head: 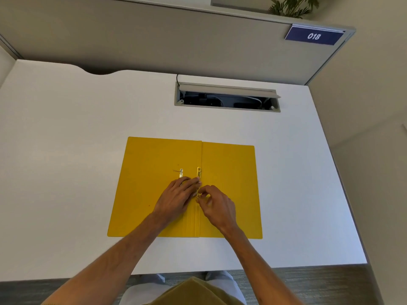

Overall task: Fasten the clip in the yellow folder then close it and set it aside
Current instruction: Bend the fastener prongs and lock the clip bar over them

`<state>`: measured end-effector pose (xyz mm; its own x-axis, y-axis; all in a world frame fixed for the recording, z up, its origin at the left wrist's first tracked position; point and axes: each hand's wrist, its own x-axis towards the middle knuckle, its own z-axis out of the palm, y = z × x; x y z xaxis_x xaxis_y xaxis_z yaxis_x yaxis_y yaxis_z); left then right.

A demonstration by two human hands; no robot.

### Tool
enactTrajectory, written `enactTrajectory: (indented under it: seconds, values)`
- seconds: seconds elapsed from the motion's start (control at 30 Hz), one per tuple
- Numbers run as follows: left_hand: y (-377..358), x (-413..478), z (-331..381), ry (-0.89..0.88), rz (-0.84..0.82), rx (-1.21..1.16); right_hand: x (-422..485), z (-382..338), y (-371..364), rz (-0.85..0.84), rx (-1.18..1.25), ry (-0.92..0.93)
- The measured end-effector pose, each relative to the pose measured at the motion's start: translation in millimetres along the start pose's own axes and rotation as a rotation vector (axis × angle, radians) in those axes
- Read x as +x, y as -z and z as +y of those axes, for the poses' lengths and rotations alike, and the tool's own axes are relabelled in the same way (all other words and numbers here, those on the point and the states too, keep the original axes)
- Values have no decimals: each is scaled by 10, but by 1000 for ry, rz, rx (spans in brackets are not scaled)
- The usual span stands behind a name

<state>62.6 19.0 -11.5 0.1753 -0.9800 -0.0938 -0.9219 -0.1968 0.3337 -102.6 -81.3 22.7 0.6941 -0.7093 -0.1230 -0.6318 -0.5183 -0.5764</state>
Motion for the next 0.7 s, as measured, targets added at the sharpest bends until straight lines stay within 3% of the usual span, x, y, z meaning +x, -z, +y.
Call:
enactTrajectory:
  seconds: [0.23, 0.7]
  values:
    - [42, 29, 54, 33, 2, -22, -87, 37, -67, 135, -124, 6]
    - [161, 116, 121, 81, 18, -43, -212, -114, -292, 104, -87, -113]
